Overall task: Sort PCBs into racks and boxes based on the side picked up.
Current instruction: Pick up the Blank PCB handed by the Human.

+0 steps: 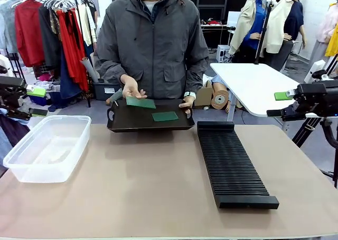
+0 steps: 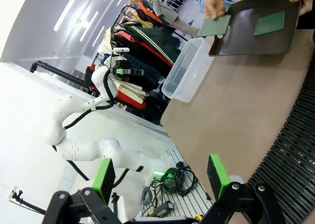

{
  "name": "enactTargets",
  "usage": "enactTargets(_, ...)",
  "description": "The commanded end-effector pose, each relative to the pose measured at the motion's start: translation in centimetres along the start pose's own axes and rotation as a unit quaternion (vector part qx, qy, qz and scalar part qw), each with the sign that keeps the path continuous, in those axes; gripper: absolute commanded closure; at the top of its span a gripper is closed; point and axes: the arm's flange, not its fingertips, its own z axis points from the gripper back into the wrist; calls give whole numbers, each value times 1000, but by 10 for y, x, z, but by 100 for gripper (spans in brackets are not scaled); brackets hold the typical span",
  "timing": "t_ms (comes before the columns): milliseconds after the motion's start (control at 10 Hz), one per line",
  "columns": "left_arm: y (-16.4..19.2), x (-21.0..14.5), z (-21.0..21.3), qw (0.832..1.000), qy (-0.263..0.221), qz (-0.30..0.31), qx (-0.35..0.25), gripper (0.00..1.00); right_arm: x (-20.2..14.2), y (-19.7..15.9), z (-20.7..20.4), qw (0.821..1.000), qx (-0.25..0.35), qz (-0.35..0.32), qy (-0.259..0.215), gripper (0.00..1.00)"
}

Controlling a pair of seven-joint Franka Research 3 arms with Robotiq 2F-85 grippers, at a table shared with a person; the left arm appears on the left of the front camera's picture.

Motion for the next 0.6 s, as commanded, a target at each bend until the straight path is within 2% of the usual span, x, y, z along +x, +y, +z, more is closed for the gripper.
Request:
enactTargets(0, -3, -1, 2, 1000, 2, 1, 0, 0, 1, 3, 0, 1000, 4, -7, -2, 0)
enactTargets(500, -3, -1, 2, 1000, 2, 1, 0, 0, 1, 3, 0, 1000, 4, -7, -2, 0)
